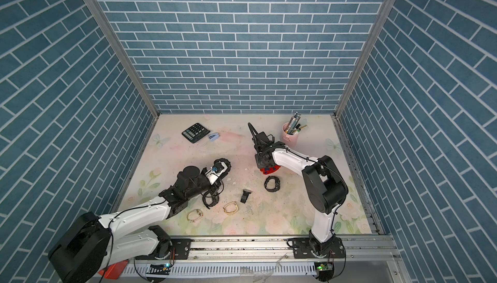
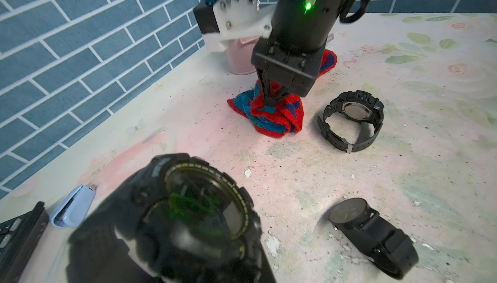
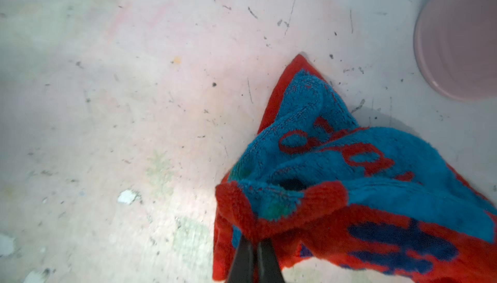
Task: Wipe the watch dial
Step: Pick up the cleaning item at the center of the board.
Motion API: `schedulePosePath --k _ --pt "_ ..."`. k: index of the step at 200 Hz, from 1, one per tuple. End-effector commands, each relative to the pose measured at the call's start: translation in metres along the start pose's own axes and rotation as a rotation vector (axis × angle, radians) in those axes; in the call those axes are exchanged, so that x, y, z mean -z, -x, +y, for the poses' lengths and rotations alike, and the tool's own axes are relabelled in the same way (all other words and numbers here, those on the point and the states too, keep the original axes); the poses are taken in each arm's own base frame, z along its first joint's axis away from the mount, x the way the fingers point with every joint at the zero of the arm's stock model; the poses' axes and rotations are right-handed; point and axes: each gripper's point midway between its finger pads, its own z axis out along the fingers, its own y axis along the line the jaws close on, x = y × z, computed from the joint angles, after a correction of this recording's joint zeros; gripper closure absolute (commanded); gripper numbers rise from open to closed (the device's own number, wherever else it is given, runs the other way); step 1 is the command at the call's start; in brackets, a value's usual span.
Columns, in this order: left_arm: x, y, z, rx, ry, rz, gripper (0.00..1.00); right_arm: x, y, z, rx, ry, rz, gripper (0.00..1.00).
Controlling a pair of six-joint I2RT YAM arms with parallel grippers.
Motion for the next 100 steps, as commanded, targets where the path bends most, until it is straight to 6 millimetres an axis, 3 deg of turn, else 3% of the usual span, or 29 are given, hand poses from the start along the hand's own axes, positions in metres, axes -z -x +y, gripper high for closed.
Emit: schedulePosePath --k 1,61,100 --pt "-0.004 0.012 -0.005 0.018 -0.041 -0.050 1.00 0.034 0.019 0.013 0.074 0.100 -0.110 1.00" --pt "-0.021 0.002 -0.016 0.103 -0.124 -0.028 1.00 0.080 0.012 0.043 0.234 0.335 -0.230 1.00" --pt "-0.031 -0.002 -0.033 0.103 -0.234 -0.036 1.00 0.093 0.000 0.066 0.283 0.504 -0.257 1.00"
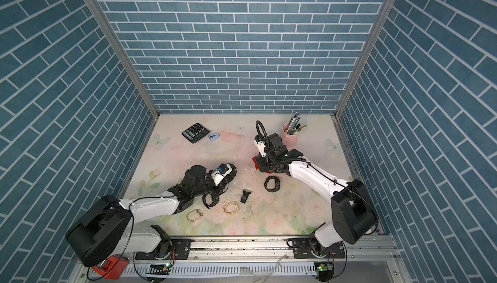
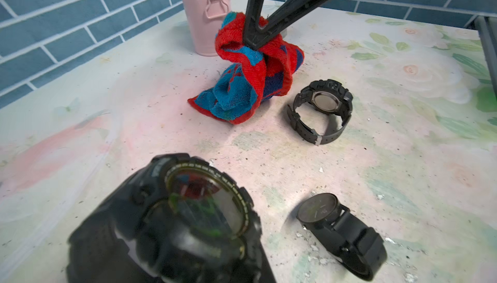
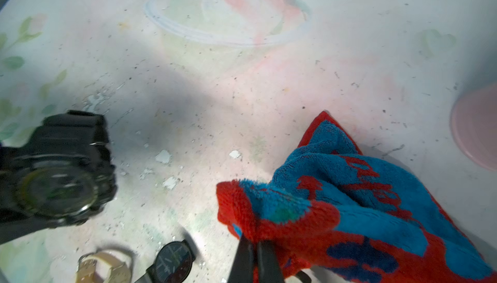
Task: Wipe the watch dial
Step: Pick up the cleaning item at the center of the board, then wipe the dirt from the watch dial.
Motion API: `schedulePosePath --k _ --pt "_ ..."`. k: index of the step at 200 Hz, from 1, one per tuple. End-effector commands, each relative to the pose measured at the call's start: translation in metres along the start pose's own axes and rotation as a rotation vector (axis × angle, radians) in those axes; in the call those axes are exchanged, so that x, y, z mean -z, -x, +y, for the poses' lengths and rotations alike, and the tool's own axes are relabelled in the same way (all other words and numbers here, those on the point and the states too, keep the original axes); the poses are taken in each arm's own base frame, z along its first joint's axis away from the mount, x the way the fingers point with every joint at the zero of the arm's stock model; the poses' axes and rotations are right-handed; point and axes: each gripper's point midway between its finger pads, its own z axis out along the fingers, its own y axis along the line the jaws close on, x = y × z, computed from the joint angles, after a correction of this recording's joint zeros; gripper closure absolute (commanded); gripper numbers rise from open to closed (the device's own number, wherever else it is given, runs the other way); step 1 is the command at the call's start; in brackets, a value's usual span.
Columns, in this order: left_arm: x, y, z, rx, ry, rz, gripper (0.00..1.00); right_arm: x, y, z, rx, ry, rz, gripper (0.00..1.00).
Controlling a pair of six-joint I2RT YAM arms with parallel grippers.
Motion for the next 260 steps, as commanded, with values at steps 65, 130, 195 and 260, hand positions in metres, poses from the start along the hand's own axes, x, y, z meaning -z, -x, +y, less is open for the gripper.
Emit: schedulePosePath --k 65,130,195,260 --pt "-0.028 0.024 -0.020 -0.025 -0.216 -0.175 1.00 0.019 0.011 0.074 0.088 0.451 -0.103 1.00" --pt "-0.023 0.035 -0.017 -0.048 -0.235 -0.352 1.00 0.012 0.000 0.082 0.070 0.506 -0.052 1.00" --pt "-0.017 0.046 -0.015 -0.100 -0.222 -0.380 1.00 0.008 0.017 0.080 0.044 0.467 -0.056 0.97" --pt "-0.020 0.046 -0.011 -0.117 -0.202 -0.357 1.00 0.011 0.015 0.075 0.045 0.425 -0.063 0.71"
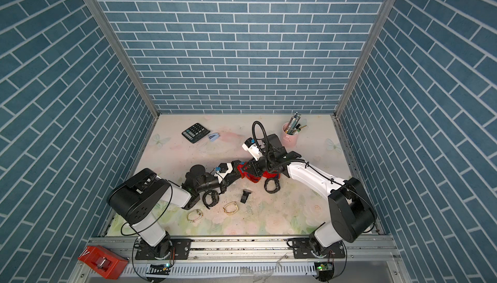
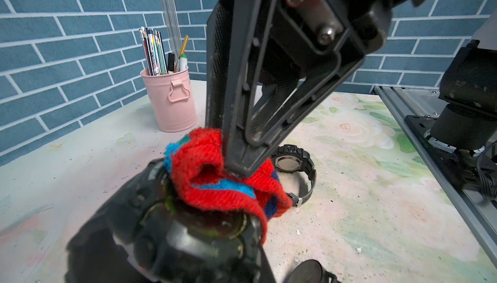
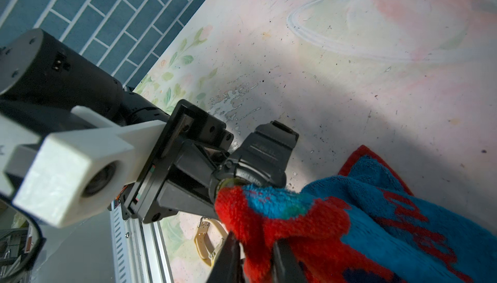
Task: Wipe the watch dial
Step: Wipe the dirt from the watch dial.
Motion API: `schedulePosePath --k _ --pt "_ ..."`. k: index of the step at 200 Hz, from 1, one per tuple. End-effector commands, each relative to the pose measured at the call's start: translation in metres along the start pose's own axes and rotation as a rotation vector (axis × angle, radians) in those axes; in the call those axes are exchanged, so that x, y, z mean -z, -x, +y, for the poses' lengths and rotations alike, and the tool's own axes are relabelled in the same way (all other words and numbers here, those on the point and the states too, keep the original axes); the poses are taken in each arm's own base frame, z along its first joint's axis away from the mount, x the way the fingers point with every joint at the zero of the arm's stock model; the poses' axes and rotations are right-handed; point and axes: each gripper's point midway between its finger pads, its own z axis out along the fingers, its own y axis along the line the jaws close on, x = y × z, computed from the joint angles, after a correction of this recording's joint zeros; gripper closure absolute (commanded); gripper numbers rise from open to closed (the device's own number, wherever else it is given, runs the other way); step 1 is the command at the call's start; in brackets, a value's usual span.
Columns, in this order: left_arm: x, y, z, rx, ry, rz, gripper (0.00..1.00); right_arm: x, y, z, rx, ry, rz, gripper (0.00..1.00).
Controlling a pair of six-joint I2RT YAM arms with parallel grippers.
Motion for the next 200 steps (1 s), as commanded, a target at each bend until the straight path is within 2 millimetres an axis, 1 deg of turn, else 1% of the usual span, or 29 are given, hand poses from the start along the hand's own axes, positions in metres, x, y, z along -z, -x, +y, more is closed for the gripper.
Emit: schedulePosePath --k 1,19,45,67,106,121,145,157,163,185,200 --pt "-0.003 0.014 0.000 -0.052 -0.018 -0.035 1.00 0.004 0.008 0.002 0.033 -0.024 -0.019 0.70" --pt "-0.003 0.014 0.001 -0.047 -0.010 -0.035 1.00 0.006 0.009 -0.004 0.035 -0.075 -0.029 0.68" --pt "-0.005 0.010 0.003 -0.046 -0.003 -0.022 1.00 0.007 0.009 -0.010 0.032 -0.126 -0.028 0.70" --pt "-0.005 0.010 0.003 -0.045 0.003 -0.022 1.00 0.004 0.009 -0.009 0.030 -0.133 -0.032 0.70" --pt "-0.005 0.001 0.004 -0.050 0.019 0.017 1.00 0.007 0.015 -0.002 0.057 -0.147 -0.065 0.69" --pt "-0.003 -0.001 0.005 -0.052 0.030 0.035 1.00 0.008 0.016 -0.002 0.054 -0.161 -0.064 0.69" --pt "-0.004 -0.005 0.006 -0.055 0.037 0.066 1.00 0.005 0.012 -0.006 0.062 -0.200 -0.043 0.70" --pt "-0.002 -0.004 0.005 -0.052 0.040 0.060 1.00 0.001 0.010 -0.006 0.061 -0.203 -0.027 0.74" --pt "-0.002 -0.003 0.006 -0.050 0.044 0.057 1.00 -0.001 0.009 -0.005 0.059 -0.199 -0.016 0.77" --pt "-0.003 -0.003 0.006 -0.047 0.037 0.062 1.00 -0.007 0.008 0.000 0.075 -0.182 0.009 1.00" --pt "-0.004 -0.003 0.005 -0.048 0.033 0.060 1.00 -0.011 0.007 0.004 0.079 -0.166 0.011 1.00"
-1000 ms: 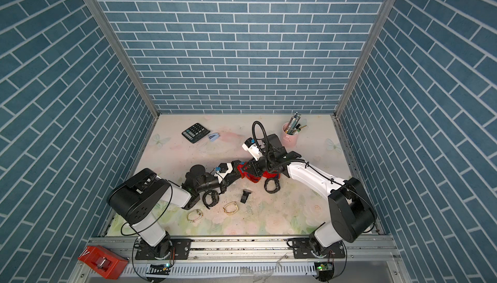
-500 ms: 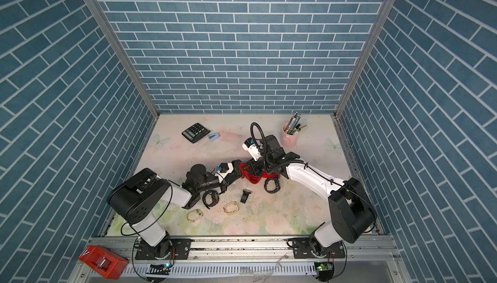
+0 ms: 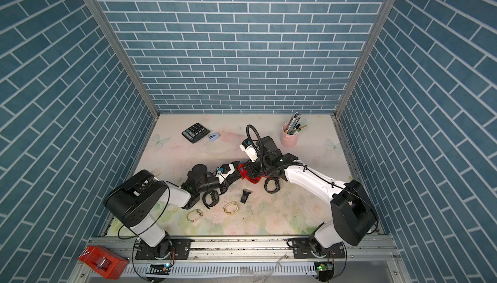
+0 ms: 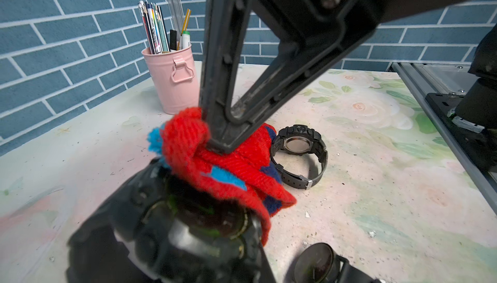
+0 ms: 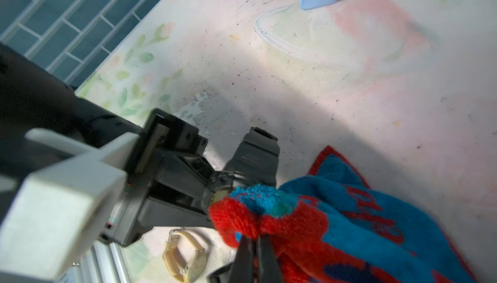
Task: Wipe the watch dial
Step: Wipe the dirt from the watch dial.
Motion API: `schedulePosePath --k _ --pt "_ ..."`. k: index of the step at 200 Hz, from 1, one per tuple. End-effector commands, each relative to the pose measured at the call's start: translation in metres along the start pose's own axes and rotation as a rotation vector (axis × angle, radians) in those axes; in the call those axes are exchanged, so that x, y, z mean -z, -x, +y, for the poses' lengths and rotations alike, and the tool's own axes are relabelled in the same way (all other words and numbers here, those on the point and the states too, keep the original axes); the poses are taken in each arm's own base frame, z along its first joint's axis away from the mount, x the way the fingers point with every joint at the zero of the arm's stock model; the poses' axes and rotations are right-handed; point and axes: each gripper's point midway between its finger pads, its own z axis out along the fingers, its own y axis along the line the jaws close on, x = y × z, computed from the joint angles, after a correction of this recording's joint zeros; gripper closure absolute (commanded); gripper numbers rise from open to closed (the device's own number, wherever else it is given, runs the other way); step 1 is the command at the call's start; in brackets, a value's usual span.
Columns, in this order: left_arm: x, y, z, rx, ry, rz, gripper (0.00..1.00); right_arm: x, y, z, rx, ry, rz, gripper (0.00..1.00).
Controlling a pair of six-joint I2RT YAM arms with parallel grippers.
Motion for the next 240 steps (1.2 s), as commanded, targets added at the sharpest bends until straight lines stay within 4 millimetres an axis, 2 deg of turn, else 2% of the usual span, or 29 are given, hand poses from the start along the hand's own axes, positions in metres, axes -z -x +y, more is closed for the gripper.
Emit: schedulePosePath --k 1,24,59,113,148,167,189,218,240 --pt "-0.002 0.012 0.001 -0.028 -0.002 -0.022 1.00 -0.004 0.006 0.009 0.026 0.018 0.004 1.00" --pt "-0.002 0.016 0.000 -0.035 -0.007 -0.024 1.00 -0.008 0.008 0.017 0.026 0.055 0.013 1.00" --pt "-0.002 0.023 -0.003 -0.051 -0.016 -0.030 1.00 -0.019 0.006 0.011 -0.007 0.037 0.033 1.00" --pt "-0.001 0.032 -0.004 -0.071 -0.014 -0.036 1.00 -0.028 0.005 0.037 -0.049 0.192 0.036 1.00" --pt "0.001 0.033 -0.003 -0.077 -0.004 -0.041 1.00 -0.026 -0.013 0.049 -0.055 0.271 0.079 1.00" --pt "0.001 0.035 -0.003 -0.078 -0.008 -0.045 1.00 -0.024 -0.026 0.047 -0.049 0.258 0.125 1.00" --pt "0.001 0.035 -0.005 -0.077 -0.014 -0.052 1.00 -0.025 -0.031 0.033 -0.057 0.186 0.138 1.00" --pt "0.001 0.037 -0.008 -0.082 -0.030 -0.063 1.00 -0.028 -0.020 0.019 -0.088 0.110 0.102 1.00" --pt "0.002 0.038 -0.010 -0.079 -0.038 -0.069 1.00 -0.029 0.000 0.018 -0.116 0.107 0.023 1.00"
